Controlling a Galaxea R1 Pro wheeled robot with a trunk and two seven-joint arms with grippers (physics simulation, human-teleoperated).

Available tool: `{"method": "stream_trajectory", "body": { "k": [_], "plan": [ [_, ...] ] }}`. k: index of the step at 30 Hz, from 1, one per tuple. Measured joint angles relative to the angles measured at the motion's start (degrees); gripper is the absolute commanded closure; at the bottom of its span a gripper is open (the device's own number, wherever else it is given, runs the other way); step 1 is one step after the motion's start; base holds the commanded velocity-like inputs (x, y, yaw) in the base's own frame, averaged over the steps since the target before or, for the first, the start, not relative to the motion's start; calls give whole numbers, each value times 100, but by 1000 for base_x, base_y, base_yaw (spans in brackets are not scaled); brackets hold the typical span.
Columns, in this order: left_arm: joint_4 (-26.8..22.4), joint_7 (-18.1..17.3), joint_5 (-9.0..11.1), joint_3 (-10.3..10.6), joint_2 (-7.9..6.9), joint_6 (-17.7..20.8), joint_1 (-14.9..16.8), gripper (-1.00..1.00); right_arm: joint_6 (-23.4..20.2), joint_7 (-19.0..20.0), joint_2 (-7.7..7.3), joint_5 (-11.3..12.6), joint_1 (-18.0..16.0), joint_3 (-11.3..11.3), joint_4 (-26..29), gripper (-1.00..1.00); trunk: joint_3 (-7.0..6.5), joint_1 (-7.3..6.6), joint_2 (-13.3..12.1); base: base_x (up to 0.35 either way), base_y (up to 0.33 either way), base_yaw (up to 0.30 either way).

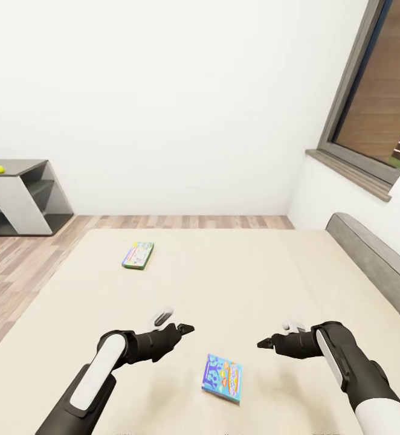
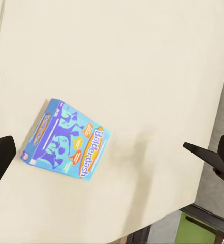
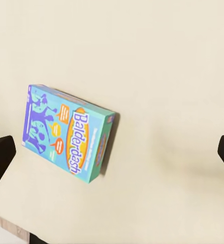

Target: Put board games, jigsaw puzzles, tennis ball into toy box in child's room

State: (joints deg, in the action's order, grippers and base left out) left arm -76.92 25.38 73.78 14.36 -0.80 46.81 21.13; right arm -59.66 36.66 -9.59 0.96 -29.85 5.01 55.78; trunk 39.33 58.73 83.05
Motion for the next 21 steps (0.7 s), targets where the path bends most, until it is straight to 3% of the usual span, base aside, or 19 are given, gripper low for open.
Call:
{"method": "stream_trajectory", "body": {
  "k": [21],
  "plan": [
    [7, 33, 27, -22, -36, -35, -7, -100, 0, 0, 0, 0, 0, 1, 0, -100, 197, 0, 0, 0, 0, 0]
  ]
}}
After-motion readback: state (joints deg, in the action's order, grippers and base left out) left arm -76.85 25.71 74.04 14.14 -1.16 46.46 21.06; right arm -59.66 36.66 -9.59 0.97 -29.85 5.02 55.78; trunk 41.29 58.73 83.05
